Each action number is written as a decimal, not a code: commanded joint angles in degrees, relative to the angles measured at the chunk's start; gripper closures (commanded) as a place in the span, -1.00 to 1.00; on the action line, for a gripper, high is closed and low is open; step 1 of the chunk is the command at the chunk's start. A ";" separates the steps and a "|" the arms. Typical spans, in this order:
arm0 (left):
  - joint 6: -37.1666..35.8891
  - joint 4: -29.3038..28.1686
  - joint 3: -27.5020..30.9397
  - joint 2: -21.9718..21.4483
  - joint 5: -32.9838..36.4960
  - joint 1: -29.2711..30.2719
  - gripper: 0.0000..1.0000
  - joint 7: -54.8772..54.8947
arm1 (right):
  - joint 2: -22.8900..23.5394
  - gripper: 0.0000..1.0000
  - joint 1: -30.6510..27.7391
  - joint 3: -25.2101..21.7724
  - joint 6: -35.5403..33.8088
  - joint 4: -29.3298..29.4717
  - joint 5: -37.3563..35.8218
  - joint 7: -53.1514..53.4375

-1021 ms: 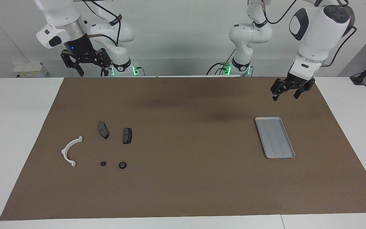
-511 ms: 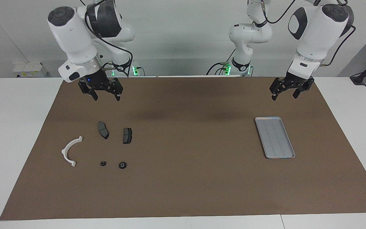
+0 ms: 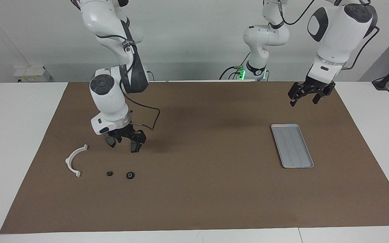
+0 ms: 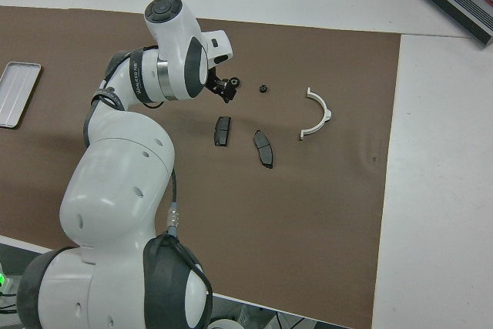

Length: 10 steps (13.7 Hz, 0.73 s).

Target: Pick bearing gear from pile to tray

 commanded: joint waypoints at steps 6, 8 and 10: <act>0.75 -2.11 -0.08 -1.91 -0.47 0.22 -1.00 0.57 | 17.05 -1.00 0.30 -0.19 0.19 15.53 -6.08 9.03; 0.75 -2.11 -0.08 -1.91 -0.47 0.22 -1.00 0.57 | 18.55 -1.00 0.13 -0.28 0.71 16.59 -5.99 9.12; 0.75 -2.11 -0.08 -1.91 -0.47 0.22 -1.00 0.57 | 18.90 -1.00 -0.05 -0.37 1.59 16.59 -6.51 9.03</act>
